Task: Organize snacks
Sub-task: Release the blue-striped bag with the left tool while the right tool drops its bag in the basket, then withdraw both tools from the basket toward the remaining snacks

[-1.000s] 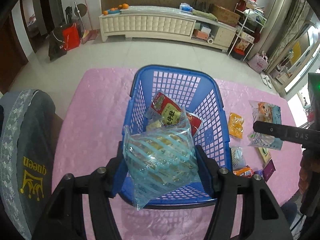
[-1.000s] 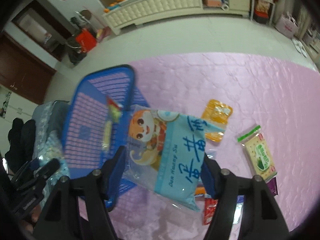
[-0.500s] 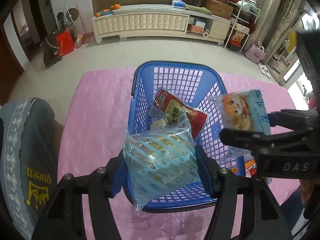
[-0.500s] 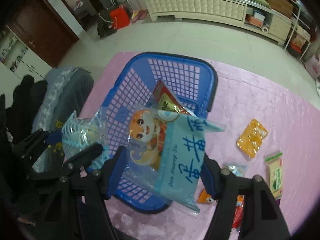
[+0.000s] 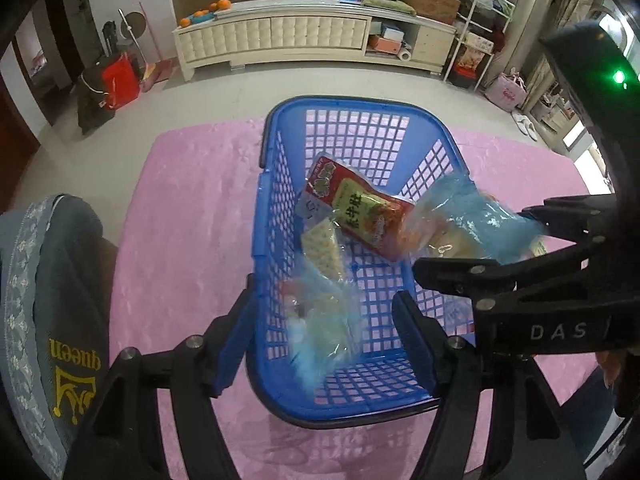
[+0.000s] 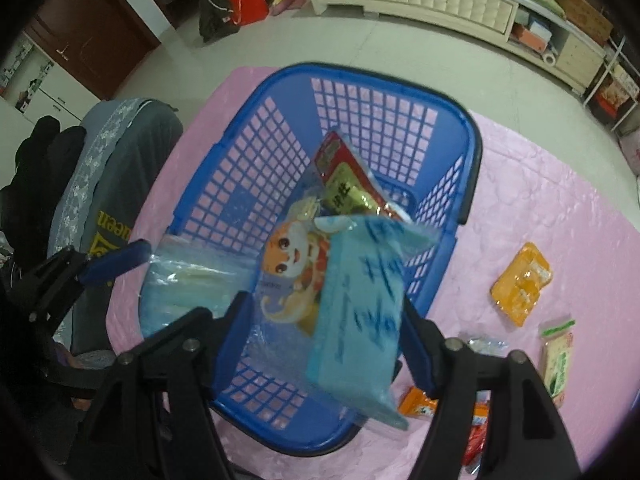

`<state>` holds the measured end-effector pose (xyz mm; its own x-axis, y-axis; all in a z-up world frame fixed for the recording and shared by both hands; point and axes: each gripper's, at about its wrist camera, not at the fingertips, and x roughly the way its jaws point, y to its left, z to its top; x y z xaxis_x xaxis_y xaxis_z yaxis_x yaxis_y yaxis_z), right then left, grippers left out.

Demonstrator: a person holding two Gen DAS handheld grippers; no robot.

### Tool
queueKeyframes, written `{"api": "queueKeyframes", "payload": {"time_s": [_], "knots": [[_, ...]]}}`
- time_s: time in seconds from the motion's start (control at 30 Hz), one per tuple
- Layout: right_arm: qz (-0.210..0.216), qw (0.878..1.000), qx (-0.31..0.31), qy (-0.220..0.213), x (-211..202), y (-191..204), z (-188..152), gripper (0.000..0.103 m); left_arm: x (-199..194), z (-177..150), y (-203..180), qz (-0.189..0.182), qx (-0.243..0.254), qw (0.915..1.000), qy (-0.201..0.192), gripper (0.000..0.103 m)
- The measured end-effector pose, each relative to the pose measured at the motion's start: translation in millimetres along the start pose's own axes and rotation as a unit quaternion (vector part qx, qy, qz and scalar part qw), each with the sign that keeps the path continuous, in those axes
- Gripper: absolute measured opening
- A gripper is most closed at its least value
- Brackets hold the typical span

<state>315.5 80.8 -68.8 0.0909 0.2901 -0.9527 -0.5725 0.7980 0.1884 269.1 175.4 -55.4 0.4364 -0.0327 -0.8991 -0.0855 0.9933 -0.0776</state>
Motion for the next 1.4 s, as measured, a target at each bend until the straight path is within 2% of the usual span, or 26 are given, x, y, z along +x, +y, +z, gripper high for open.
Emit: {"api": "queueKeyframes", "payload": {"time_s": [0.17, 0.6, 0.77, 0.87, 1.03, 1.4], "knots": [[-0.017, 1.000, 0.003, -0.026, -16.7, 1.8, -7.3, 0.086, -15.4, -2.8, 3.8, -0.008, -0.015, 0.9998, -0.011, 0.073], [-0.005, 0.996, 0.052, -0.071, -75.1, -24.7, -54.0, 0.086, -63.0, -18.2, -19.1, -0.008, -0.023, 0.9989, -0.039, 0.073], [-0.006, 0.995, 0.062, -0.080, -92.4, -36.1, -76.7, 0.086, -79.4, -25.1, -40.0, -0.005, -0.008, 0.9987, -0.051, 0.073], [-0.005, 0.994, 0.070, -0.088, -101.8, -45.0, -90.9, 0.086, -88.9, -28.7, -54.6, -0.006, 0.001, 0.9982, -0.060, 0.078], [-0.008, 0.991, 0.088, -0.101, -118.6, -68.4, -118.5, 0.086, -98.5, -34.8, -79.8, -0.016, 0.013, 0.9972, -0.072, 0.078], [-0.028, 0.984, 0.137, -0.110, -142.3, -126.0, -166.5, 0.086, -87.3, -39.1, -141.4, -0.041, 0.037, 0.9969, -0.056, 0.079]]}}
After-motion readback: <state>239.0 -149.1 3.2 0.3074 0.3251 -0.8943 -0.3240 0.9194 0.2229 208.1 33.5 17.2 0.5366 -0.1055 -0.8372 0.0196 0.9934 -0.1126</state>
